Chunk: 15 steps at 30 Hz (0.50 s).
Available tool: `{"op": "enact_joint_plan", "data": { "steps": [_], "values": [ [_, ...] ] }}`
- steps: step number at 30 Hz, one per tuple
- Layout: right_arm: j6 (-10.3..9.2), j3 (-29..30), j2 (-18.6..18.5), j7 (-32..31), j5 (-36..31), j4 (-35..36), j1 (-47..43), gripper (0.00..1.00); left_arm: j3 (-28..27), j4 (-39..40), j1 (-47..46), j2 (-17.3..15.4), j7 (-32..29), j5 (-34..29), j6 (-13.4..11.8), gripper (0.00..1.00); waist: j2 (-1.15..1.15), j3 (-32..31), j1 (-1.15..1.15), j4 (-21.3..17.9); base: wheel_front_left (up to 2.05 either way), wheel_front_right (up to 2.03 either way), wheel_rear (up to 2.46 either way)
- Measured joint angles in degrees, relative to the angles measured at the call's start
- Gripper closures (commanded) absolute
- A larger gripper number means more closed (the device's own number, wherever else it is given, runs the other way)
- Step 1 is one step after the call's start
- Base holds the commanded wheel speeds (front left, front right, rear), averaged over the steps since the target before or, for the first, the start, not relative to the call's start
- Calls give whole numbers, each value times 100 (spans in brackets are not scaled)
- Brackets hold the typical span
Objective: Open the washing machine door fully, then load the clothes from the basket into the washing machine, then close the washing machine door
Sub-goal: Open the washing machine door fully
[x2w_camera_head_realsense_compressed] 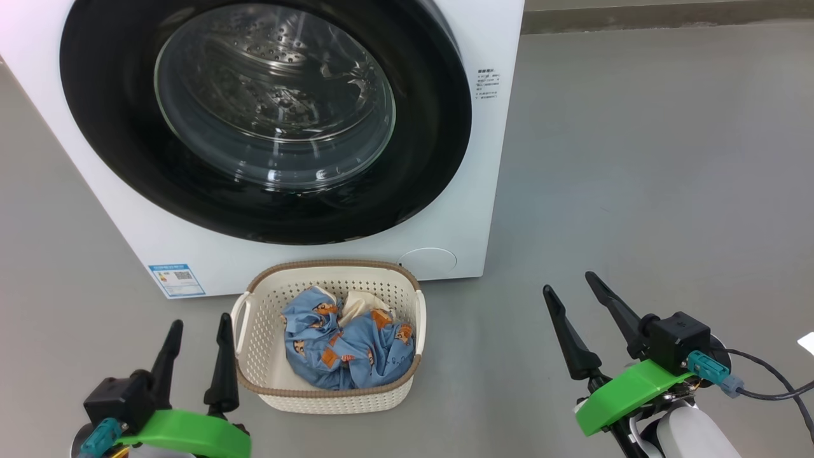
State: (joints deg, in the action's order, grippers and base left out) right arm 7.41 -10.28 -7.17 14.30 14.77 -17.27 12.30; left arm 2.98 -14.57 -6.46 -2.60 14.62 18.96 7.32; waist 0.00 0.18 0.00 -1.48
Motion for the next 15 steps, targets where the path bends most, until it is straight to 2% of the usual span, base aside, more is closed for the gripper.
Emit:
{"op": "enact_joint_plan", "data": {
  "steps": [15],
  "values": [
    [0, -21, -10, 0, 7, -4, 0, 0, -10, -13, 0, 3, 0, 0, 1, 0, 0, -30, 0, 28, 0, 0, 0]
  ]
}}
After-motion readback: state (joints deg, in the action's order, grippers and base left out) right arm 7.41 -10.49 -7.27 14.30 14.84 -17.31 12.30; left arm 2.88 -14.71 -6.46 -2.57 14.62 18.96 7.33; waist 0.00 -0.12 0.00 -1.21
